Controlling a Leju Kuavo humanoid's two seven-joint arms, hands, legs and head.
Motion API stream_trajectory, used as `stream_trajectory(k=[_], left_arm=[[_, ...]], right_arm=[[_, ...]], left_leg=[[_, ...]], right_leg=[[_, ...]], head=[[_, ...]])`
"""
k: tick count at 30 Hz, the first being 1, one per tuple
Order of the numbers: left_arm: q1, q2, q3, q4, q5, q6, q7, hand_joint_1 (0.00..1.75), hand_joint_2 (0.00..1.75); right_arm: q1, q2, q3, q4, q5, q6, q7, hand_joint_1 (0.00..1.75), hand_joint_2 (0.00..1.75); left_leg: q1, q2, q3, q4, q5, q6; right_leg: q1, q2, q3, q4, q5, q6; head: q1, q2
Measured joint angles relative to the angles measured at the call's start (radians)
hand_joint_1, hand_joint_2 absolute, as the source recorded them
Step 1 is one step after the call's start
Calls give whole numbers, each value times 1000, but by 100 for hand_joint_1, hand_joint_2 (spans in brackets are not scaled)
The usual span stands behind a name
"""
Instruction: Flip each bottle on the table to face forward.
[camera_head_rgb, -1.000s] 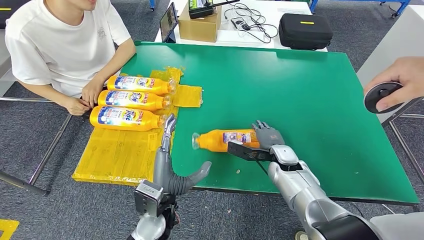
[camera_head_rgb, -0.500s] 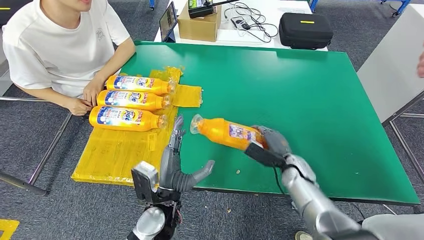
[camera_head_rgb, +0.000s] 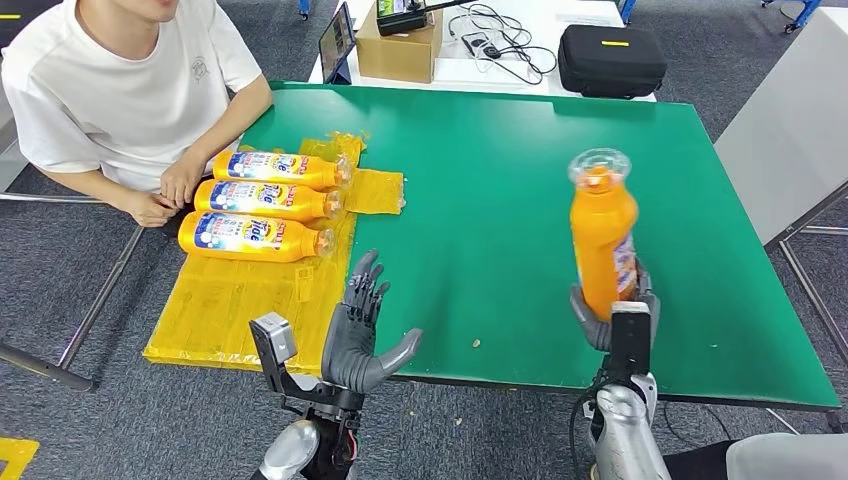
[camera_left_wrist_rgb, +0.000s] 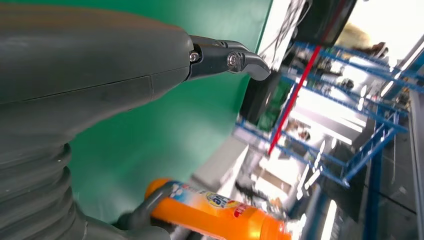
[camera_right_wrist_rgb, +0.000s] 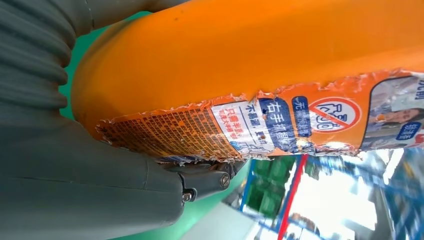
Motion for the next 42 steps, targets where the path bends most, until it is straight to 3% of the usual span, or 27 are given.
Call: stream_trajectory(k=[3, 8, 18, 24, 30, 42], left_arm=[[10, 0, -3, -7, 19, -28, -4, 0, 175], [19, 5, -17, -14, -17, -54, -44, 0, 175], [28, 12, -27, -15, -61, -61, -68, 0, 175], [25, 14, -33, -8, -130, -45, -101, 0, 175], [9, 8, -35, 2, -126, -9, -103, 0, 175], [2, 8, -54, 3, -123, -31, -133, 0, 175]], right_arm=[[26, 13, -11, -77, -59, 1, -3, 175, 175], [60, 29, 21, -197, -60, 56, 67, 175, 175], [77, 35, 91, -243, -13, 108, 86, 175, 175], [91, 32, 301, -231, 220, 196, 88, 175, 175], [100, 33, 507, -197, 284, 182, 83, 175, 175], [66, 23, 643, -107, 270, 214, 86, 175, 175]], left_leg=[[0, 0, 0, 0, 0, 0], [0, 2, 0, 0, 0, 0], [0, 2, 0, 0, 0, 0], [1, 3, 0, 0, 0, -1], [3, 2, -1, 0, 0, -1], [2, 2, -1, 0, 0, -1]], right_leg=[[0, 0, 0, 0, 0, 0], [0, 0, 0, 0, 0, 0], [0, 0, 0, 0, 0, 0], [1, 1, -1, 0, 0, -1], [2, 1, -1, 0, -1, -1], [2, 1, -1, 0, -1, -1]], head=[[0, 0], [0, 0], [0, 0], [0, 0], [0, 0], [0, 0]])
